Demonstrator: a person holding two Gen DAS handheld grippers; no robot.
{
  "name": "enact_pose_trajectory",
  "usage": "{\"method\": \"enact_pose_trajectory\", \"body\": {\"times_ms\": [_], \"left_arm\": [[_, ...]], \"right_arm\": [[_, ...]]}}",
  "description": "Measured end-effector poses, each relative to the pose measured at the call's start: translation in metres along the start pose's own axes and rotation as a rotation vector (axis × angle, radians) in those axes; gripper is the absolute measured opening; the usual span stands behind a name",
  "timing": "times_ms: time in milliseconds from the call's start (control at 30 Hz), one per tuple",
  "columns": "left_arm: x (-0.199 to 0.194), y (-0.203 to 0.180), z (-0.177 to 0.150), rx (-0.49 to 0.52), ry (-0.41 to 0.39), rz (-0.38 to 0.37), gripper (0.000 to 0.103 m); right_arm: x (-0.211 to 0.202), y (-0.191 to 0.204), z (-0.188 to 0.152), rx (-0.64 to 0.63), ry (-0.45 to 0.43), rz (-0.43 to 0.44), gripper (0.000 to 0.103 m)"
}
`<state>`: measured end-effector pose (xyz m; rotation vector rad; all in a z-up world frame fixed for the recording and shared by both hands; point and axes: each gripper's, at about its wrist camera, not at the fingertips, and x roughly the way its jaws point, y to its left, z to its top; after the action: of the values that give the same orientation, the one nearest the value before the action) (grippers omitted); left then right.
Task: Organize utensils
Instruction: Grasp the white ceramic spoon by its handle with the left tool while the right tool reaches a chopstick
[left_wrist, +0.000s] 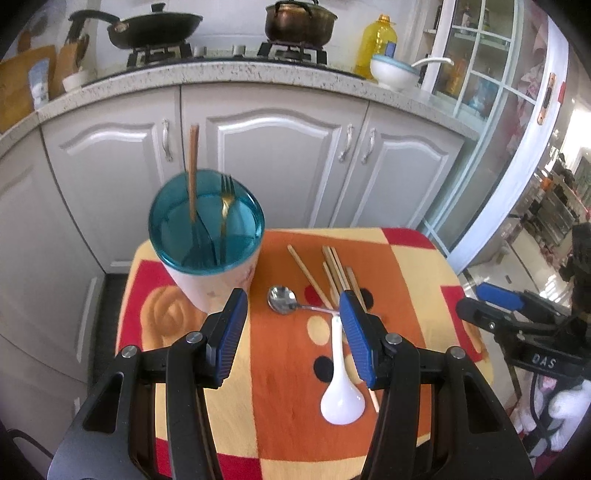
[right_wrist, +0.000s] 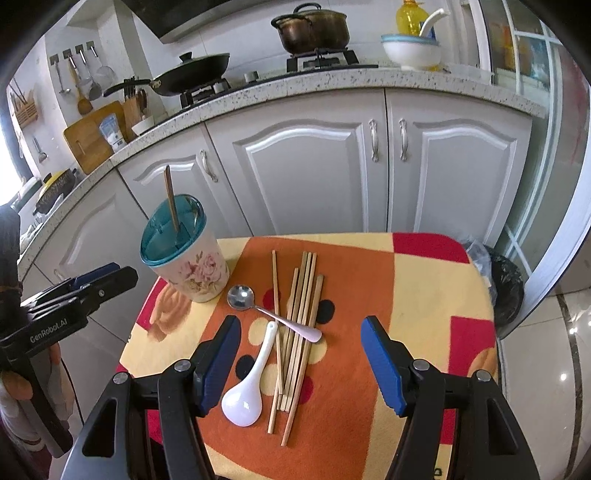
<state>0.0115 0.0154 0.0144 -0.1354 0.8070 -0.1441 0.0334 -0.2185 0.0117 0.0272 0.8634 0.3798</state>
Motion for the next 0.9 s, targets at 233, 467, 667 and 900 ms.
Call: {"method": "enact_pose_trajectory", "body": {"times_ms": [233,467,667,900], "left_arm": [[0.025,0.004,-0.016,-0.023,0.101,-0.057,0.051],[0.055,0.003,-0.033,0.005,0.182,-0.053,0.051],[0.086,-0.007,-0.045,0.027,0.25,-0.086,0.051],[0.12,-0.022,-0.042,0.051,0.283,-0.103,0.051]], "right_arm": [[0.031,-0.012,-0.011,0.028,0.053,0.03,0.065],[0.081,-0.024,-0.029,0.065,0.149,0.072,0.051],[0.116,-0.027,-0.032,0.065,0.204,0.048,0.045],[0.156,-0.039,0.002,0.049,0.247,0.008,0.044]]}}
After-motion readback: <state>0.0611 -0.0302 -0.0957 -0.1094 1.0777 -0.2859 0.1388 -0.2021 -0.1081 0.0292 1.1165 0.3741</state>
